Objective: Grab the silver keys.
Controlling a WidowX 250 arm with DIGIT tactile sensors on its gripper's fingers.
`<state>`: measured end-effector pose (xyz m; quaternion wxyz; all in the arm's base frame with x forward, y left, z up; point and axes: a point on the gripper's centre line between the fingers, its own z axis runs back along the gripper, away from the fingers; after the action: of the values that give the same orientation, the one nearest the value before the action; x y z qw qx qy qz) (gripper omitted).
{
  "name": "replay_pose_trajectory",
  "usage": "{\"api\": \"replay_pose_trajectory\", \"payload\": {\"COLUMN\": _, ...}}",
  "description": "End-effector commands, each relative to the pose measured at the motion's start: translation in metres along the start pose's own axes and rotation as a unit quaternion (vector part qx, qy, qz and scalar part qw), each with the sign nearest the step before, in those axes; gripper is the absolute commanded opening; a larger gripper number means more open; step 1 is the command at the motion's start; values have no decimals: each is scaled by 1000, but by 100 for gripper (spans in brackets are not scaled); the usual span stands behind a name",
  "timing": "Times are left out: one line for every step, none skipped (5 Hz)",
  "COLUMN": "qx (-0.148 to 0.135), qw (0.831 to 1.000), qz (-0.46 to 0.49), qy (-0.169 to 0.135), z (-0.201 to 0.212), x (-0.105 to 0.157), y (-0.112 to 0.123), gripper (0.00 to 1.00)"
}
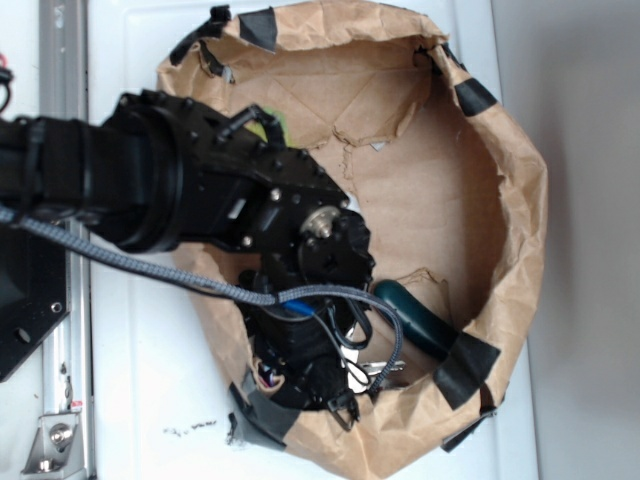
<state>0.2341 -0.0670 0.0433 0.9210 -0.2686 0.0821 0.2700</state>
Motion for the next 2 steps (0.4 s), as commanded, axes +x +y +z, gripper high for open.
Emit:
{"api": "replay_pose_trajectory", "payload": {"qx": 69, "qw": 976, "qz": -87, "qy": -189, "z": 92, "x": 9, "y": -8, "gripper": 0}}
{"api": "replay_pose_trajectory", "payload": {"qx": 88, "qw": 956, "qz": -89, "qy": -267, "z": 153, "x": 5, "y": -11, "gripper": 0}}
